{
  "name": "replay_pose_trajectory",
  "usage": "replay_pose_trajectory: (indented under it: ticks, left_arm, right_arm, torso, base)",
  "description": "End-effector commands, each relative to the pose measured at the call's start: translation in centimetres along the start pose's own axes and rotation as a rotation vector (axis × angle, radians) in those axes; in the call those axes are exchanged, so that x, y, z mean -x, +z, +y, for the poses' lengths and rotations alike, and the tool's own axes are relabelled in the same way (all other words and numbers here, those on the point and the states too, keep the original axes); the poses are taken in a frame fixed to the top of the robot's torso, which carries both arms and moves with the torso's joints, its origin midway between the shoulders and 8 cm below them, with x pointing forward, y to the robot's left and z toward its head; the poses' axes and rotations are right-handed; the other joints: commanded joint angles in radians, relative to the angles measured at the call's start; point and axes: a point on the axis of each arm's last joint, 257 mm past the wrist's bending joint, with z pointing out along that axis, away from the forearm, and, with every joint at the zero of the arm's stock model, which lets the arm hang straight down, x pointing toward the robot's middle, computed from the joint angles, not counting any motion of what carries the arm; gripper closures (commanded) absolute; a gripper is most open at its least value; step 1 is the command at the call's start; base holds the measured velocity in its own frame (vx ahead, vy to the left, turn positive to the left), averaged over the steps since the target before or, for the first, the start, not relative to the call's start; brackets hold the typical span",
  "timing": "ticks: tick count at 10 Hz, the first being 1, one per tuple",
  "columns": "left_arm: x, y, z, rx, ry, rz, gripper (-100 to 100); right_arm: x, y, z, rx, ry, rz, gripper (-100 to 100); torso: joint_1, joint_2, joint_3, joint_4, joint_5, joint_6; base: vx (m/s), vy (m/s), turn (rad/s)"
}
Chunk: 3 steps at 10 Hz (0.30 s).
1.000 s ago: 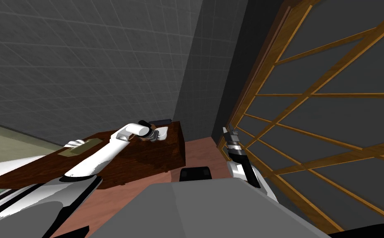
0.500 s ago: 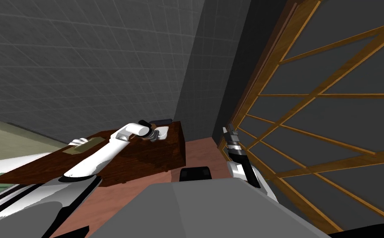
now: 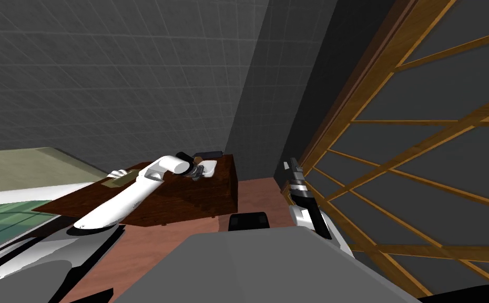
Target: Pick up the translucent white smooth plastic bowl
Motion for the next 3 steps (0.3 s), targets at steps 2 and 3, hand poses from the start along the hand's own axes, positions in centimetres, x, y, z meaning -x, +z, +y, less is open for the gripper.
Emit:
replay_pose_trajectory:
  ticks: [2,3]
  left_arm:
    - [-0.48,-0.3,0.2,0.001,0.012,0.006,100]
    - [-0.53,-0.33,0.25,0.002,0.013,0.006,0]
  right_arm:
    - [0.0,0.0,0.0,0.0,0.0,0.0,0]
    - [0.0,0.0,0.0,0.0,0.0,0.0,0]
  torso:
    - [0.0,0.0,0.0,0.0,0.0,0.0]
    - [0.0,0.002,0.001,0.001,0.0,0.0]
  base:
    - [0.045,-0.019,0.065]
    - [0.0,0.0,0.0]
